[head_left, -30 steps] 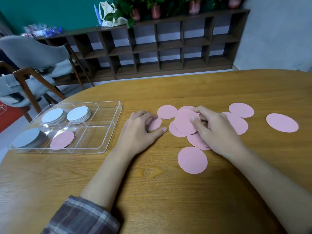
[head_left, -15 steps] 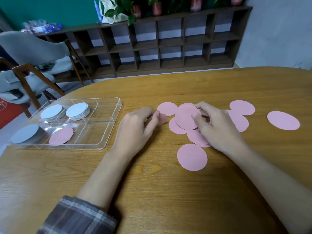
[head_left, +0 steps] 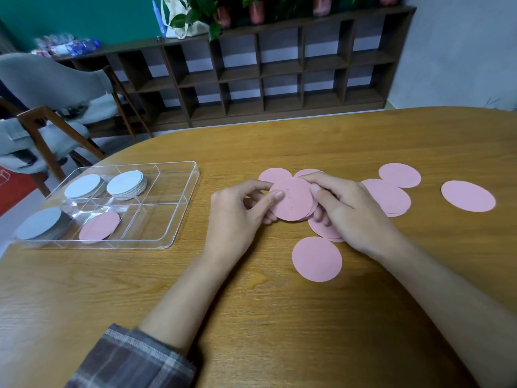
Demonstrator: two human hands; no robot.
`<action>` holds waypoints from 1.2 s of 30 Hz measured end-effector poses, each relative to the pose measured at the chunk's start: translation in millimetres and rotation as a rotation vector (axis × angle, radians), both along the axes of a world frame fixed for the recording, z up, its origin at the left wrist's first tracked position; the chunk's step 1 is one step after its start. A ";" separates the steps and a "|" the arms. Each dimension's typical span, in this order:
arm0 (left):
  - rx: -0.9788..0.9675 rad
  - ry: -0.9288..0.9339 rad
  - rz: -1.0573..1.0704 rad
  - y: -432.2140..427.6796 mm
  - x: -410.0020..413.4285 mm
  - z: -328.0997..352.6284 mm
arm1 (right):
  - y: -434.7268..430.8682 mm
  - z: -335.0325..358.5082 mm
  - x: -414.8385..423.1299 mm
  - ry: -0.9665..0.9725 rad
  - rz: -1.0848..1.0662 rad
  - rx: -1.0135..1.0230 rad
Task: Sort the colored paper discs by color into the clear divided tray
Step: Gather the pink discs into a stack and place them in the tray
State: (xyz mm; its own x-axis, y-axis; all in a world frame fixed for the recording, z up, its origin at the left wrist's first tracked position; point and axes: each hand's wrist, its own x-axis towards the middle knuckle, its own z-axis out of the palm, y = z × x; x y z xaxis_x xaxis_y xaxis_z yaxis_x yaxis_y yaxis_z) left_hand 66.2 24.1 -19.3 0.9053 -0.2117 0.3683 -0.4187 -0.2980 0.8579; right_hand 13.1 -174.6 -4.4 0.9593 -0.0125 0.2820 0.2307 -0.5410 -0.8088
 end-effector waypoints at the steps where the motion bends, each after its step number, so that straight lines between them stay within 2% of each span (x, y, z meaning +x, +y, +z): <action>1: 0.011 -0.002 -0.001 -1.3 -0.4 -0.1 | 0.8 0.4 -0.9 -0.005 0.017 0.000; 5: 0.145 -0.086 0.037 -3.3 -2.5 -1.7 | -1.5 -1.3 -1.6 -0.042 0.023 -0.161; 8: 0.246 -0.100 0.031 -2.8 -5.1 -1.4 | -8.3 -1.4 0.9 -0.052 -0.046 -0.163; 14: 0.420 -0.098 -0.348 -2.3 -15.2 -0.6 | -17.2 -2.0 5.5 -0.046 -0.124 -0.135; 16: 0.461 -0.100 -0.407 -1.8 -15.4 -2.0 | -17.7 -2.2 5.6 -0.046 -0.128 -0.130; 23: 0.422 0.033 -0.420 2.6 -8.2 0.1 | -14.8 -4.0 4.7 -0.045 -0.125 -0.135; 28: 0.164 0.189 -0.402 6.7 2.5 -1.3 | -10.8 0.1 2.3 -0.027 -0.081 -0.122; 36: -0.056 0.159 -0.250 5.3 6.5 -4.3 | -9.1 1.1 2.1 0.014 -0.031 -0.094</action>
State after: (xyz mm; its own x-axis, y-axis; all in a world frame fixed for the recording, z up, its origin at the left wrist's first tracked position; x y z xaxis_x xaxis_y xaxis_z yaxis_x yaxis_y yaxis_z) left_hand 72.7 29.4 -23.6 0.8750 -0.4185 0.2434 -0.3322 -0.1533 0.9307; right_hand 15.3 -183.6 -3.3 0.9627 -0.0168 0.2702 0.2017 -0.6211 -0.7573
